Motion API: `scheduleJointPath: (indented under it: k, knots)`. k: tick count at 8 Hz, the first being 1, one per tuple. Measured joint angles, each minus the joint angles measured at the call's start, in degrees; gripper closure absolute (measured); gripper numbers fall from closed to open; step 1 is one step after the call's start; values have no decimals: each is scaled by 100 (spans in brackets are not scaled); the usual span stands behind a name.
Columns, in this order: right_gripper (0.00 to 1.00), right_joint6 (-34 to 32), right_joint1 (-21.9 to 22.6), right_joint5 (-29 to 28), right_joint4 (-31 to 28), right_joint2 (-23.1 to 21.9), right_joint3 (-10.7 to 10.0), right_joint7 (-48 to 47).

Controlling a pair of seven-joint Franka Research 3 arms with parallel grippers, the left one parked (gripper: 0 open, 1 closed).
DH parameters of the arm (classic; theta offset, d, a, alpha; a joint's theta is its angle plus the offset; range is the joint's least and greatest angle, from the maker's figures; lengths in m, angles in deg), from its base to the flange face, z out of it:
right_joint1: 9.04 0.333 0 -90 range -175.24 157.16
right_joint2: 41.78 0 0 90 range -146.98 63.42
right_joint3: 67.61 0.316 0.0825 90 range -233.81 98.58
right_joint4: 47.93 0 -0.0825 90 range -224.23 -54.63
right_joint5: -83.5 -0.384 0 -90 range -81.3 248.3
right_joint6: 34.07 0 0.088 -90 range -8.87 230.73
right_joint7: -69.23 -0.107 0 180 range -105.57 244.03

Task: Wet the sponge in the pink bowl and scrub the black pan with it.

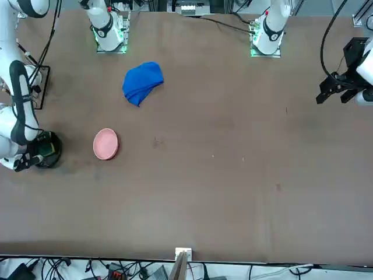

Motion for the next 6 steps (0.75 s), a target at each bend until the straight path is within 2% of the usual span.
scheduleJointPath:
  k: [2, 6]
  knots:
    - [62, 61, -158, -53, 10, 2, 19, 226]
    - [62, 368, -164, -53, 39, 5, 15, 269]
